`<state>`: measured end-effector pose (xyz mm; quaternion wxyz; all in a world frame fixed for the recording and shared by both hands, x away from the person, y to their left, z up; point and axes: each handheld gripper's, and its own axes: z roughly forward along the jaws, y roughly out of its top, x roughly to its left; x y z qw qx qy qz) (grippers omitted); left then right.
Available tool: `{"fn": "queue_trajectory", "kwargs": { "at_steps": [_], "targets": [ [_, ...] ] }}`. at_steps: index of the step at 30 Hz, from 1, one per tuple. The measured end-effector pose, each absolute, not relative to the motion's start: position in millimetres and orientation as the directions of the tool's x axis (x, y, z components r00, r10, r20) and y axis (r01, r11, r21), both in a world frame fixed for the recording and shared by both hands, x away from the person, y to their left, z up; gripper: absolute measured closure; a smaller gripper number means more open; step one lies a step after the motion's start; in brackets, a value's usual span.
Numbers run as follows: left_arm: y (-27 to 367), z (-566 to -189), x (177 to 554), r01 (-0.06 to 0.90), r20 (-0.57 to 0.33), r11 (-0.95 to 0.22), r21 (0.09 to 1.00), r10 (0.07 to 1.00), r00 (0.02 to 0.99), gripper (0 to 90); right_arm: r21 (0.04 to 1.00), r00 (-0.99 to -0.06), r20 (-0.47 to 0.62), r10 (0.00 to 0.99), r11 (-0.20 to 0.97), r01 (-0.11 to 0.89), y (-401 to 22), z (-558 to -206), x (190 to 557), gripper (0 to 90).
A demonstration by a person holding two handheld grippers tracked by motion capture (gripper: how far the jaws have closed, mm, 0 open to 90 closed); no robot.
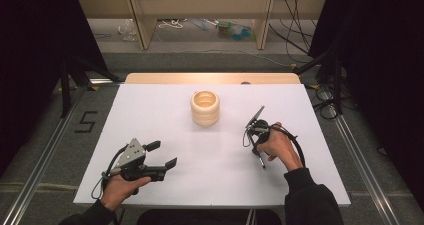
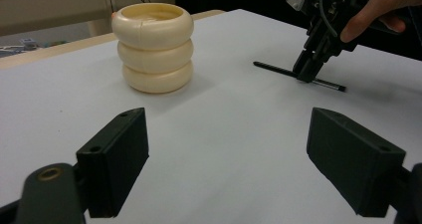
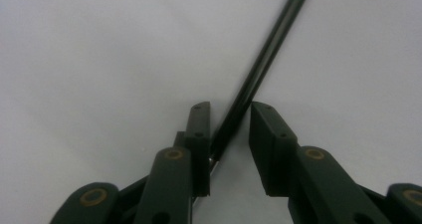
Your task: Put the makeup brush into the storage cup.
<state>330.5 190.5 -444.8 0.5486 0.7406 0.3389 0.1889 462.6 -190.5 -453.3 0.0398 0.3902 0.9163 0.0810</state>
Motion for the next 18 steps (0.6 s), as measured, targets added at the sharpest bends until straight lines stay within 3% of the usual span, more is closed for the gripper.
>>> {"fn": "queue_trajectory", "kwargs": {
  "at_steps": [18],
  "targets": [
    [190.4,-444.3,331.1,0.284,-0.079,-0.180,0.942,0.703,0.707,16.6,0.153,-0.695,-0.046,0.717,0.693,0.705,-183.6,-453.2,461.7,82.6]
  ]
}}
